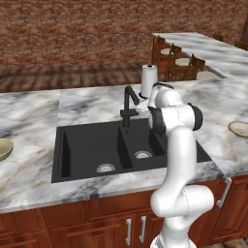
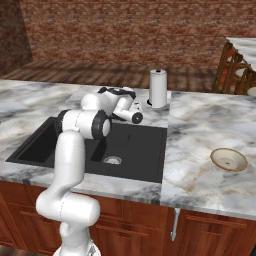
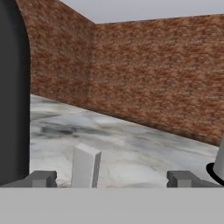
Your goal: Rinse each bowl for a few seconds and place them down in the sink or on the counter.
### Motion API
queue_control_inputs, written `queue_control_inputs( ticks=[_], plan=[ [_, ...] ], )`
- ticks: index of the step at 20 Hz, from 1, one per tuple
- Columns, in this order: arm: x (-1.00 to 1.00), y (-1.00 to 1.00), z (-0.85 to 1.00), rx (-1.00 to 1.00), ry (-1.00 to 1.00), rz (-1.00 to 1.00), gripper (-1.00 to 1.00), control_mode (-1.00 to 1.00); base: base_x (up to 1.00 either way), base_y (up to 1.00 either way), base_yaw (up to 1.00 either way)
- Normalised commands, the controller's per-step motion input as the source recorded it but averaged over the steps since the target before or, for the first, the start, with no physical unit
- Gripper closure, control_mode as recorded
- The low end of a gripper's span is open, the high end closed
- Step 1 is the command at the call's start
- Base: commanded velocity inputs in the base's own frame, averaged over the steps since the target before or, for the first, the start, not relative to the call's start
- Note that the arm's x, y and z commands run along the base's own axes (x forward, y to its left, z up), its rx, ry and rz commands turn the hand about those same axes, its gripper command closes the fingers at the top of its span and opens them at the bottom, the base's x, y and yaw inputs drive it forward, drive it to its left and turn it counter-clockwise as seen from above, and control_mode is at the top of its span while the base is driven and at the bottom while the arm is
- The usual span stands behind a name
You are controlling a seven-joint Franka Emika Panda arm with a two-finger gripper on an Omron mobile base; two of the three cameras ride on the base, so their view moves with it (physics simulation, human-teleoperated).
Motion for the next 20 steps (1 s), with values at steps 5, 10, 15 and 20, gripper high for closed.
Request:
queue_control_inputs(
  ticks=[5, 10, 15, 20],
  plan=[
    [0.26, -0.01, -0.07, 0.0, 0.0, 0.0, -1.0, -1.0, 0.0, 0.0, 0.0],
    [0.24, -0.01, -0.1, 0.0, 0.0, 0.0, -1.0, -1.0, 0.0, 0.0, 0.0],
    [0.24, 0.0, -0.13, 0.0, 0.0, 0.0, -1.0, -1.0, 0.0, 0.0, 0.0],
    [0.23, 0.0, -0.13, 0.0, 0.0, 0.0, -1.0, -1.0, 0.0, 0.0, 0.0]
  ],
)
